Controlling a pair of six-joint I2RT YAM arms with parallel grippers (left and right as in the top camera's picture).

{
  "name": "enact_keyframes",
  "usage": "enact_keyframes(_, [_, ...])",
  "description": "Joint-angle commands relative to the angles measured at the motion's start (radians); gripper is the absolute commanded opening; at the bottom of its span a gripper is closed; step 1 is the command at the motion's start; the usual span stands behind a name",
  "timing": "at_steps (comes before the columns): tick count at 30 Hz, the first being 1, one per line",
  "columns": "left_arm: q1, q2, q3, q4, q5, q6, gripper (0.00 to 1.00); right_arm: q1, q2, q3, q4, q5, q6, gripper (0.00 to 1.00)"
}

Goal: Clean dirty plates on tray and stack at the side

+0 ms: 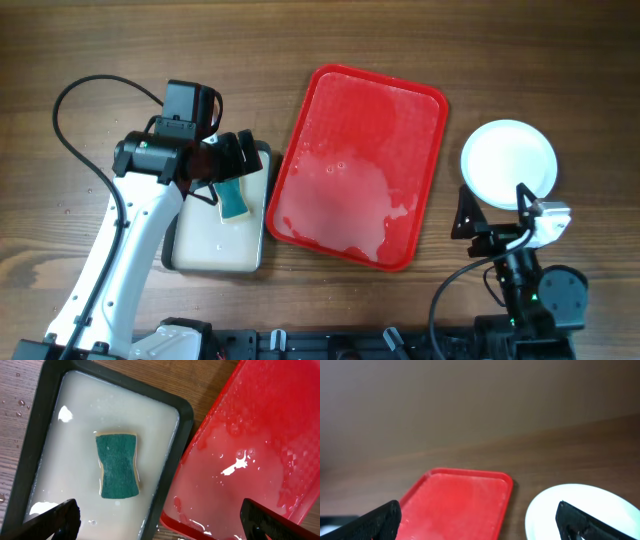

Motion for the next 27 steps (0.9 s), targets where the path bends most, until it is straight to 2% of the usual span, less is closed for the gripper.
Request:
enact_keyframes(1, [0.007, -0.005, 0.013, 0.000, 0.012, 0.008, 1.00, 0.005, -0.059, -0.112, 0.123, -0.006, -0.111, 1.00])
enact_keyframes(5, [0.007, -0.005, 0.013, 0.000, 0.012, 0.008, 1.00, 0.005, -0.059, -0.269, 0.298, 0.002, -0.108, 1.00])
enact_keyframes(8, [0.007, -0.005, 0.013, 0.000, 0.012, 0.008, 1.00, 0.005, -0.060, -0.266, 0.298, 0.053, -0.106, 1.00])
enact_keyframes(22, [0.007, -0.006, 0.013, 0.000, 0.012, 0.008, 1.00, 0.005, -0.058, -0.266, 0.294, 0.053, -0.106, 1.00])
enact_keyframes(25, [-0.012, -0.098, 0.001, 0.000, 0.011, 0.008, 1.00, 0.005, -0.058, -0.266, 0.294, 0.053, -0.105, 1.00])
enact_keyframes(27, [-0.015, -0.225, -0.009, 0.000, -0.059, 0.055, 1.00, 0.005, -0.058, -0.266, 0.294, 0.053, -0.106, 1.00])
